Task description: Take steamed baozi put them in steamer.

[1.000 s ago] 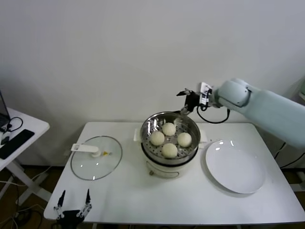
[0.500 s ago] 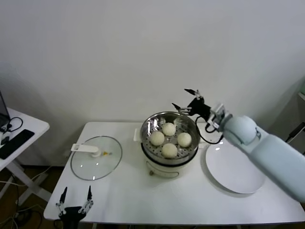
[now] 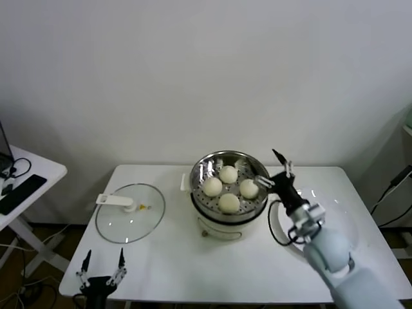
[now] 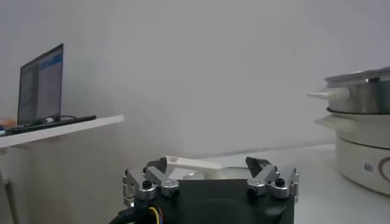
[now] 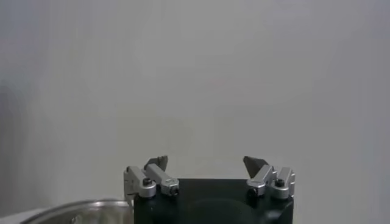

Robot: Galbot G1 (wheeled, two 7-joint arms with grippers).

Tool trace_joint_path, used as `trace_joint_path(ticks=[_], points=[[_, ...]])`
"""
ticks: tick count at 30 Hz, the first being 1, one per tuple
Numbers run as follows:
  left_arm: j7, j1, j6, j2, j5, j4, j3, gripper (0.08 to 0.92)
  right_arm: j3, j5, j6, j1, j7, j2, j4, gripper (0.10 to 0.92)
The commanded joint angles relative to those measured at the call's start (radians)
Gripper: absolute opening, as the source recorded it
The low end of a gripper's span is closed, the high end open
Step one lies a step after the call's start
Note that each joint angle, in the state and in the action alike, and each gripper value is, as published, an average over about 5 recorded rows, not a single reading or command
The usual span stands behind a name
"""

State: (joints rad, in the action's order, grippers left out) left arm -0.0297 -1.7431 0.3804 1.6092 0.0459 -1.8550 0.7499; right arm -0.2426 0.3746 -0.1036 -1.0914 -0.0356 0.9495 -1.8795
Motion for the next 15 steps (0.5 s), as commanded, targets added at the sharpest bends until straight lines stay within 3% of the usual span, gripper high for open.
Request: trace_joint_path(ticks=[1, 7, 15], points=[[0.001, 0.000, 0.003, 0.049, -0.005, 0.000, 0.002, 0.823, -0.275, -0.111, -0.308, -0.529, -0.016, 0.291, -0.063, 0.823], [0.002, 0.001, 0.003, 0.049, -0.006, -0.006, 0.000, 0.823, -0.273, -0.092, -0.441, -0.591, 0.002, 0.336, -0.028, 0.823], [0.002, -0.002, 0.000, 0.049, -0.006, -0.020, 0.000, 0.823, -0.279, -0.050, -0.497, -0.604, 0.004, 0.382, 0.005, 0.823]])
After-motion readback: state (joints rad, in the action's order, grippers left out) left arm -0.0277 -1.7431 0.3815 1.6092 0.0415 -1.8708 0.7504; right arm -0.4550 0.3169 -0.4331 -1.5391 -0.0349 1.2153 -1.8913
